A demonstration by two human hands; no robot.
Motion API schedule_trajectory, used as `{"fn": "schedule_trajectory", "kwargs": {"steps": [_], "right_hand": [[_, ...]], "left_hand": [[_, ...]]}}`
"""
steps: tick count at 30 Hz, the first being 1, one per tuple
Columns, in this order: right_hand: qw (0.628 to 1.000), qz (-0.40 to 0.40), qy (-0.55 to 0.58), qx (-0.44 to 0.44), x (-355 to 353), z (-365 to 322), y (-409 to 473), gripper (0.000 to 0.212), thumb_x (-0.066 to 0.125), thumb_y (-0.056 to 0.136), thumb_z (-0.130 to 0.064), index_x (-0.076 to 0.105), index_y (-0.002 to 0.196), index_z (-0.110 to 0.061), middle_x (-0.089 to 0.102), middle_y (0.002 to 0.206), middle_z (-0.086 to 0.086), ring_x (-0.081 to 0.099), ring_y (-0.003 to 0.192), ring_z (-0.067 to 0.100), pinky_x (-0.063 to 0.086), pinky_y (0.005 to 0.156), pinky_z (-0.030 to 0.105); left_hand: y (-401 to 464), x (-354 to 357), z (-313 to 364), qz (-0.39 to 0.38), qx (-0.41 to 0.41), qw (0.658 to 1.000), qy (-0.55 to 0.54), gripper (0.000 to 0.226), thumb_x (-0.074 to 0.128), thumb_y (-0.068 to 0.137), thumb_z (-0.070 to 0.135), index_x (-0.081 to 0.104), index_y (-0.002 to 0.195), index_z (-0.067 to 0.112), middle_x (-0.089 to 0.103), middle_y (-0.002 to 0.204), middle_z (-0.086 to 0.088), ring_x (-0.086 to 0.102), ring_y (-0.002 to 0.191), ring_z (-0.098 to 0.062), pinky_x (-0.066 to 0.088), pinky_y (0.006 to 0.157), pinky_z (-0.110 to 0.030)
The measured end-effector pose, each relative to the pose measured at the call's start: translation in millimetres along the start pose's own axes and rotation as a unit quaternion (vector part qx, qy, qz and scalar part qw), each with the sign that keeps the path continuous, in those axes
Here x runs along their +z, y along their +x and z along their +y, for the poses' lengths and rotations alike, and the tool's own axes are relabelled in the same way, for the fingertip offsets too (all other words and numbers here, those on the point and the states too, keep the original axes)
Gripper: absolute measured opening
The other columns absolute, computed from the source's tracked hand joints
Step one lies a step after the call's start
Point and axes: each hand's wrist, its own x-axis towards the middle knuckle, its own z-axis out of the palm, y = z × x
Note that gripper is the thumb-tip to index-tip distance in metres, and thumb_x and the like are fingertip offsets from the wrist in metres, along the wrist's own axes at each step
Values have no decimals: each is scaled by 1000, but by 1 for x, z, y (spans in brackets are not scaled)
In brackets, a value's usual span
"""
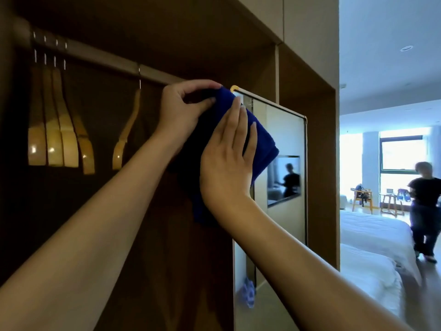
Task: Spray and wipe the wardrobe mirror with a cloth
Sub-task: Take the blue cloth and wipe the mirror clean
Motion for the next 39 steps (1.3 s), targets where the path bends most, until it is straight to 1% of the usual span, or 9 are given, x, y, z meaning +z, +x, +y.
{"fn": "schedule_trajectory", "kwargs": {"steps": [4,7,10,14,18,22,28,34,39], "right_hand": [[998,63,-4,-2,17,8,-8,73,52,94,-11,9,152,2,10,159,23,10,148,34,11,121,46],[998,67,0,-4,20,15,-14,73,54,95,-15,11,152,1,14,159,23,12,148,33,14,121,46],[999,46,-15,-10,19,17,-23,74,52,95,-14,8,152,1,10,160,23,8,149,33,12,121,46],[999,40,-24,-7,20,20,-36,68,43,97,-14,6,152,2,6,160,23,6,149,32,11,122,45],[999,42,-21,-15,22,23,-49,63,35,98,-14,5,152,1,6,160,22,5,149,31,13,122,44],[999,41,-7,-8,26,25,-66,67,38,97,-15,2,151,2,6,160,22,5,150,31,11,122,44],[999,29,34,8,34,28,-114,74,48,96,-14,0,151,2,7,159,22,4,150,29,11,122,42],[998,-19,51,14,38,33,-173,91,57,84,-7,-3,153,-3,4,159,18,2,150,26,13,122,43],[998,-42,41,11,43,33,-213,92,54,88,-8,-12,152,-3,4,158,20,2,149,28,12,122,43]], "left_hand": [[-6,6,-3,24,9,1000,-14,28,58,90,0,70,101,23,67,104,16,61,103,4,50,90,-14],[-17,20,-6,38,-14,996,-79,30,50,94,-1,70,109,15,68,107,12,63,106,-2,51,96,-25],[-28,33,-6,19,-50,988,-145,38,37,99,0,65,122,13,63,124,5,57,119,-10,45,105,-32],[-32,40,-5,-60,-50,990,-117,47,25,105,20,23,152,23,26,158,2,29,142,-11,24,118,-30],[-36,48,-7,-117,-46,991,-50,56,28,105,33,0,153,32,8,161,7,15,145,-9,24,102,-13],[-49,46,-15,-135,-50,988,-62,60,33,104,34,-3,153,36,11,161,9,19,144,-8,33,83,4],[-85,46,-32,-150,-77,984,-52,70,44,101,31,-4,151,37,9,161,11,15,145,-7,23,109,-18],[-132,46,-53,-159,-101,981,-49,74,56,97,29,8,153,30,22,157,15,22,141,2,24,117,-23],[-168,49,-67,-150,-104,983,-38,71,56,97,23,14,154,20,29,153,13,28,132,10,25,108,-6]]}}
